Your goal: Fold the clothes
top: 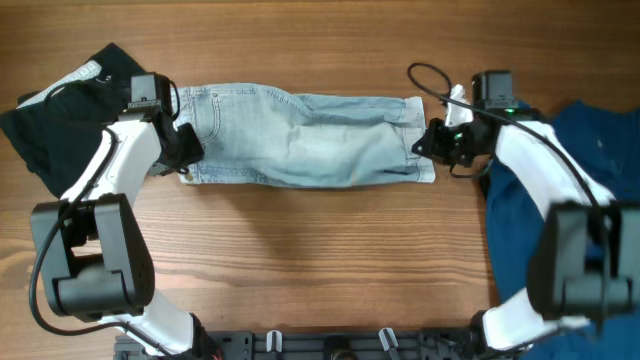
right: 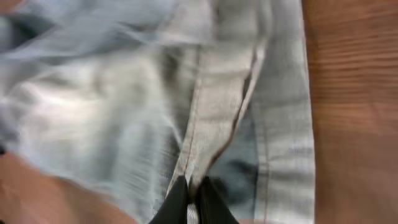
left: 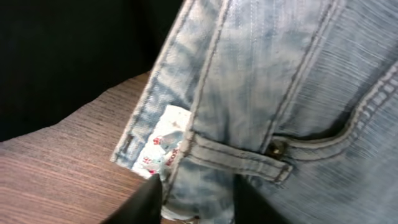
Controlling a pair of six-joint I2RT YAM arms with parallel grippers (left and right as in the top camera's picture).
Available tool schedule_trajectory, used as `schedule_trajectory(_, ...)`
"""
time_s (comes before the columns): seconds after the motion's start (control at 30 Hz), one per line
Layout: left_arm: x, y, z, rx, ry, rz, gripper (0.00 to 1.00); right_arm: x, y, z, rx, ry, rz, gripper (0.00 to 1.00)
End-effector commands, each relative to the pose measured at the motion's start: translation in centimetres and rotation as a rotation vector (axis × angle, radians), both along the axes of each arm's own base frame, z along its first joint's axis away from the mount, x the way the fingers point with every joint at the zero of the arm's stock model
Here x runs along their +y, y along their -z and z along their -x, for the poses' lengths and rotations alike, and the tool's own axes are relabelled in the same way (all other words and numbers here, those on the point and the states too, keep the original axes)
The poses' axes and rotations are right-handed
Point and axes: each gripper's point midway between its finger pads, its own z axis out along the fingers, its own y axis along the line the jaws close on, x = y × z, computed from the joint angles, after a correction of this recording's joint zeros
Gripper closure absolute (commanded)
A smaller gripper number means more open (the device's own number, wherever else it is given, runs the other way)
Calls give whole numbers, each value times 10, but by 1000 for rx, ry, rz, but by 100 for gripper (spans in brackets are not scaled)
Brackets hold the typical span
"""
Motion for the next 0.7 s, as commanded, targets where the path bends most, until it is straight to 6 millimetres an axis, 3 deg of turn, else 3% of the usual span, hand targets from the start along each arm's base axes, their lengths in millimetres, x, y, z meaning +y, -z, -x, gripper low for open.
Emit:
schedule_trajectory(0.0,13,1,-2,4,-11,-27,93,-12,-38,6,-61,11,72,96)
schedule_trajectory(0.1,13,1,-1,5,-11,-27,96,-27,-16,26,56,41,163,96)
schedule_trajectory(0.13,13,1,-1,5,-11,-27,96,-27,-8,31,83,40,164,88)
schedule_trajectory(0.2,13,1,-1,5,-11,-27,96,-27,7,38,122,37,166,36)
schedule_trajectory(0.27,13,1,0,11,-10,-26,96,-32,22,41,153,43,193,25)
schedule_trajectory(0.37,13,1,1,13,-10,-26,93,-36,25,16,61,54,213,29)
schedule_trajectory(0.57,13,1,1,13,-10,-26,89,-38,7,-49,-205,116,208,54)
schedule_trajectory(0.67,13,1,1,15,-10,-26,87,-39,26,-60,-207,119,210,61)
